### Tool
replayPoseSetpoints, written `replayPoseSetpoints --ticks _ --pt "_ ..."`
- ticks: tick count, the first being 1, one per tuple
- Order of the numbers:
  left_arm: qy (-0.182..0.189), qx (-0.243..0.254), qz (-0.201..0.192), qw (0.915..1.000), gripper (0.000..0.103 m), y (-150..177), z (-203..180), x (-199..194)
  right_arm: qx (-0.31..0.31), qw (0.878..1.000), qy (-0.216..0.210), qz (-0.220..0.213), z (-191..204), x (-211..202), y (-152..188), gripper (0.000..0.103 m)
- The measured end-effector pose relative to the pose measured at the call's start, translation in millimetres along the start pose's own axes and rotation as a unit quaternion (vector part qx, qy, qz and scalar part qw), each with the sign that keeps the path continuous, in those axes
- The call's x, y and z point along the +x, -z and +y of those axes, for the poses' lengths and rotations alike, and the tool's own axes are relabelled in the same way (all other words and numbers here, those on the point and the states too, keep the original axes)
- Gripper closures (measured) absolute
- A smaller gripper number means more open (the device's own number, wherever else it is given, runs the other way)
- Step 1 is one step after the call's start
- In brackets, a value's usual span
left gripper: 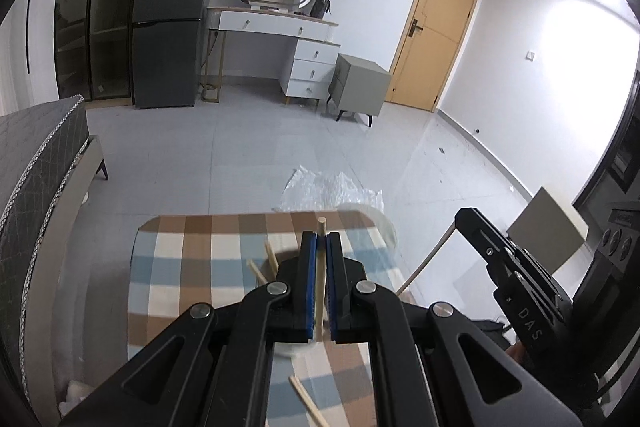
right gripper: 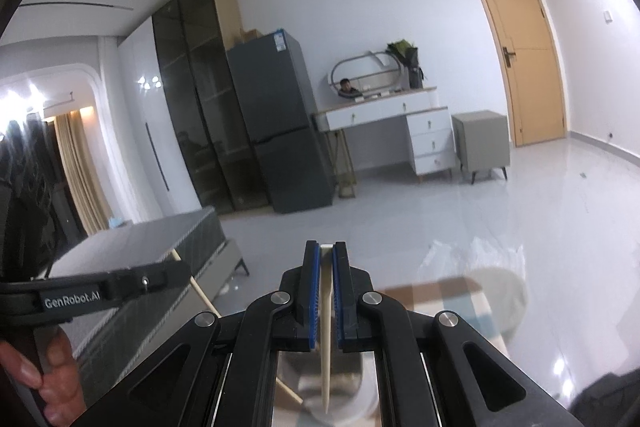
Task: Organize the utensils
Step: 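Carry both held chopsticks up above the white utensil holder and lower them in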
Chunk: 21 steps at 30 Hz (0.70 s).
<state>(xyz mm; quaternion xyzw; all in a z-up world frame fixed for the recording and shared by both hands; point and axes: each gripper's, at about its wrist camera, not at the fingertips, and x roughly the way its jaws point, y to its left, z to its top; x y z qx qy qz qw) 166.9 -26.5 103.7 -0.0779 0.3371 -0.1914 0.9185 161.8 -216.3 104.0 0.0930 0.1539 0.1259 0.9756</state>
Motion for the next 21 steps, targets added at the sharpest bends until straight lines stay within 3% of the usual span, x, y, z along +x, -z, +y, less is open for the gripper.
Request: replayPoseSetpoints --ticks 9,15,21 --pt "0.0 0.002 -0.018 0.9998 0.102 -33 12 27 0.002 1.0 0.006 -0.012 -5 38 -7 0.098" --pt "-0.012 0.034 -0.001 0.9994 0.102 -37 9 61 0.036 0.999 0.008 -0.02 -16 59 3 0.098" --pt "-0.007 0.032 0.022 0.9992 0.102 -29 13 82 0.049 0.999 -0.001 -0.017 -25 72 13 0.098"
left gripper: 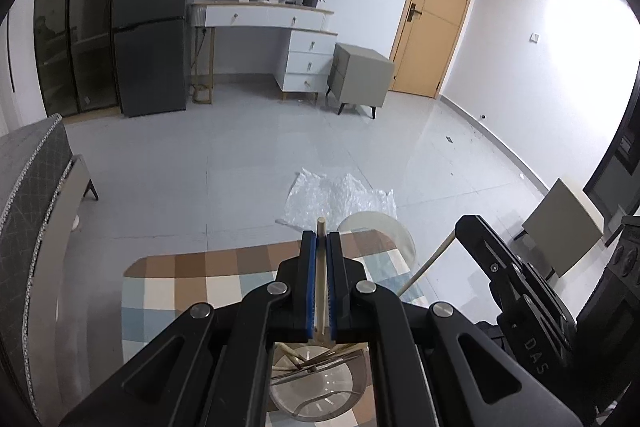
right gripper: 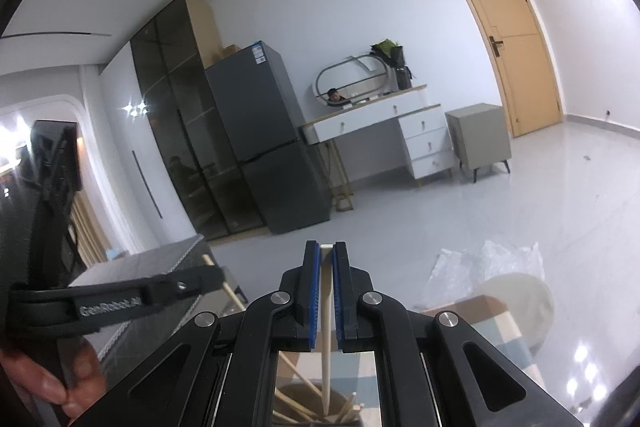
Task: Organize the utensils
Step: 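Carry both held chopsticks up above the white utensil holder and lower them in, then open both grippers to release the chopsticks into the utensil holder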
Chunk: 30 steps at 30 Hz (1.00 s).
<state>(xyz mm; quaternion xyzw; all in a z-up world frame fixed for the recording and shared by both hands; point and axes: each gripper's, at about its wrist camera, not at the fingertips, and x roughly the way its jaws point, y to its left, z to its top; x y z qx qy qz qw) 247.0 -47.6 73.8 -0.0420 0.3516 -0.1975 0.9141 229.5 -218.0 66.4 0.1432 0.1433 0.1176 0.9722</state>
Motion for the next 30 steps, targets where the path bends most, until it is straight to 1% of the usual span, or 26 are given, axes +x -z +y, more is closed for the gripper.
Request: replayPoseSetpoints --ticks 5,10,14,21,24,25,26,28,30 --pt "0.007 -0.002 0.015 0.9999 0.102 0 2 10 0.006 1.0 -0.002 0.015 -10 7 6 0.098" --pt "0.014 -0.008 0.033 0.9993 0.102 6 5 18 0.009 0.999 -0.009 0.033 -14 5 15 0.097" --pt "0.008 0.004 0.037 0.9993 0.102 7 0 20 0.003 0.999 -0.013 0.048 -15 3 27 0.097" --pt "0.022 0.009 0.061 0.9978 0.102 10 -3 28 -0.004 0.997 -0.021 0.08 -16 2 44 0.097" --pt "0.032 0.003 0.078 0.9965 0.102 14 0 32 -0.01 0.995 -0.026 0.095 -13 5 48 0.096" --pt "0.033 -0.001 0.088 0.9956 0.102 16 2 34 -0.011 0.994 -0.026 0.101 -13 6 50 0.095" --pt "0.031 -0.003 0.094 0.9951 0.102 17 3 37 -0.01 0.994 -0.028 0.109 -12 7 52 0.095" --pt "0.025 -0.008 0.12 0.9925 0.102 21 6 41 -0.01 0.992 -0.029 0.124 -12 9 57 0.094" --pt "0.028 -0.016 0.127 0.9914 0.102 26 7 40 -0.008 0.989 -0.026 0.143 -13 11 64 0.094"
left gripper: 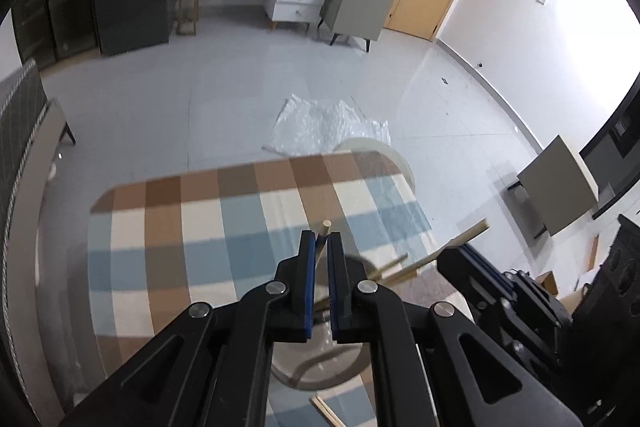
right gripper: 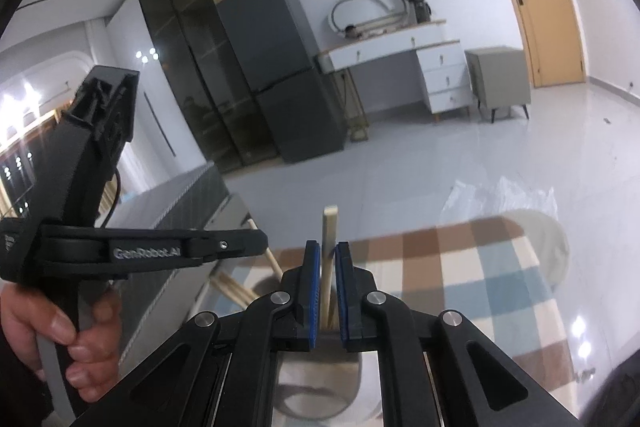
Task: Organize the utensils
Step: 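Open both grippers to release the chopsticks into the utensil holder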
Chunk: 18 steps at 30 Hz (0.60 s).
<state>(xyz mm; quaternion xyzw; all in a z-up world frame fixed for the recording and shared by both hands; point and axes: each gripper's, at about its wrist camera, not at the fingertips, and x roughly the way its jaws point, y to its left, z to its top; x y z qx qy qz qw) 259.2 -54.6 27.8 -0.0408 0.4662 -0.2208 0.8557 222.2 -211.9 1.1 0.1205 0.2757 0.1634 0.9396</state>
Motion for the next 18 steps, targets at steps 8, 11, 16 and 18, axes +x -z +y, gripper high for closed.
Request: replayPoseSetpoints --ticks 8,11,16,18 --pt "0.0 -0.022 0.034 0.9992 0.098 15 4 -3 0.013 0.999 0.007 0.028 -4 -14 21 0.078" --pt "-0.004 -0.032 0.025 0.9992 0.08 21 7 -11 0.014 1.0 0.013 0.02 -5 -29 22 0.074" --pt "-0.007 -0.046 -0.003 0.9989 0.058 26 7 -33 0.02 1.0 0.019 0.008 -7 -47 19 0.067" --pt "-0.012 -0.047 -0.01 0.9988 0.054 29 6 -39 0.019 1.0 0.021 0.003 -6 -55 19 0.065"
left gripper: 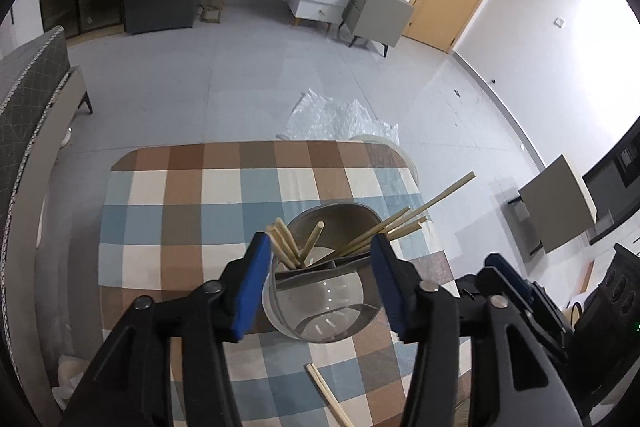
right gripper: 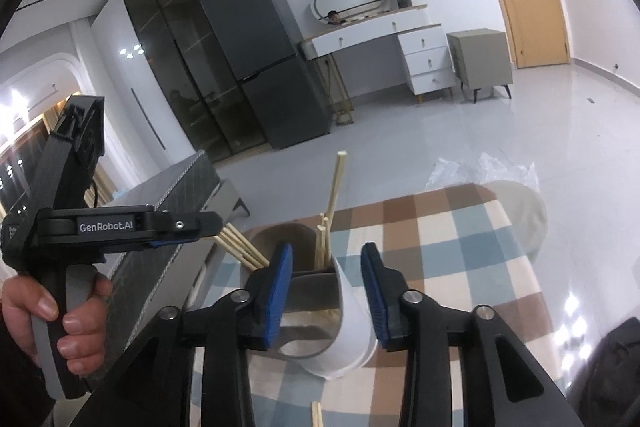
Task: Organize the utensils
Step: 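Open both grippers to release the chopsticks into the utensil holder, then move both open grippers back down to the last chopsticks on the rug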
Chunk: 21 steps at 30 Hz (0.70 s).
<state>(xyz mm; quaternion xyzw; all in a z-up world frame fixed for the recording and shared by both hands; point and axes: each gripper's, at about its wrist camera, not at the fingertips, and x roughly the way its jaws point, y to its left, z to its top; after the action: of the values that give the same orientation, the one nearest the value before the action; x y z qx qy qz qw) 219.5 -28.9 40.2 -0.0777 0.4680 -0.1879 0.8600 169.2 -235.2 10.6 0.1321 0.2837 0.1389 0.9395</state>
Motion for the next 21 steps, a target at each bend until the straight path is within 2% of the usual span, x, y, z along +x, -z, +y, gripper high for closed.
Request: replayPoseSetpoints --ticks 6,10,14,21 --pt "-0.008 -0.004 -0.028 0.9996 0.044 19 -1 -20 -0.005 1.0 0.003 -0.008 6 -23 4 0.051" --pt "-0.024 -0.004 -0.046 0.9986 0.035 37 -5 -32 -0.005 1.0 0.012 -0.004 7 -36 11 0.028" --pt "-0.031 -0.01 -0.053 0.9981 0.031 53 -4 -41 -0.006 1.0 0.014 0.002 8 -47 21 0.027" --pt "-0.054 -0.006 -0.096 0.9939 0.031 82 -6 -61 -0.018 1.0 0.019 0.01 13 -58 44 0.025"
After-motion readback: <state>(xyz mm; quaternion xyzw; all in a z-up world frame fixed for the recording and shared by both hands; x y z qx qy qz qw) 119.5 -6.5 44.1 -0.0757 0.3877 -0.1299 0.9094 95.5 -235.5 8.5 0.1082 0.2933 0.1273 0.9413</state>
